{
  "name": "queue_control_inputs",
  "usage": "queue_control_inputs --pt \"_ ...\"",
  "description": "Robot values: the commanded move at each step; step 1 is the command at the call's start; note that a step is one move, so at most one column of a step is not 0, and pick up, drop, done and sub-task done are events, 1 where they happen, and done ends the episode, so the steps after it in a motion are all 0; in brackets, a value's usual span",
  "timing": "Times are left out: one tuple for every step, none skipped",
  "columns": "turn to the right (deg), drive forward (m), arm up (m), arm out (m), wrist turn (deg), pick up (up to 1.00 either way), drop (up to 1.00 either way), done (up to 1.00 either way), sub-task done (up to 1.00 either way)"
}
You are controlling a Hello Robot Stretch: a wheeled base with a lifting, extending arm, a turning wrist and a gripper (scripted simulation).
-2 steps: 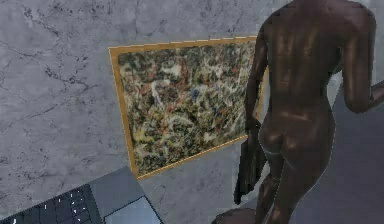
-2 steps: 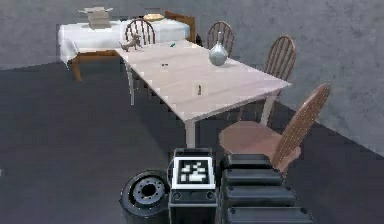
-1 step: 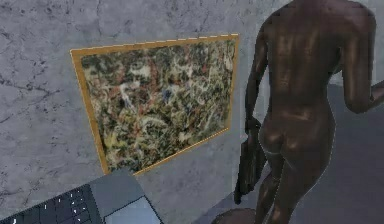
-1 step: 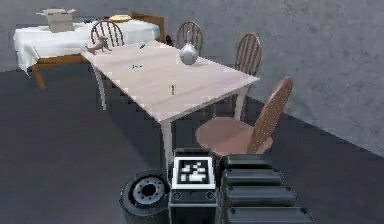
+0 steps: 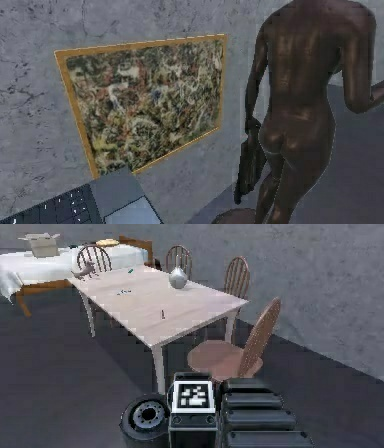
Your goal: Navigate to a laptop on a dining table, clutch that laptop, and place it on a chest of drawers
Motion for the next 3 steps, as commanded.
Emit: queue_control_inputs --pt "-45.0 0.0 0.0 0.0 0.0 0.0 0.0 0.0 0.0" --pt "-18.0 0.0 0.0 0.0 0.0 0.0 0.0 0.0 0.0" --pt "-15.0 0.0 0.0 0.0 0.0 0.0 0.0 0.0 0.0"
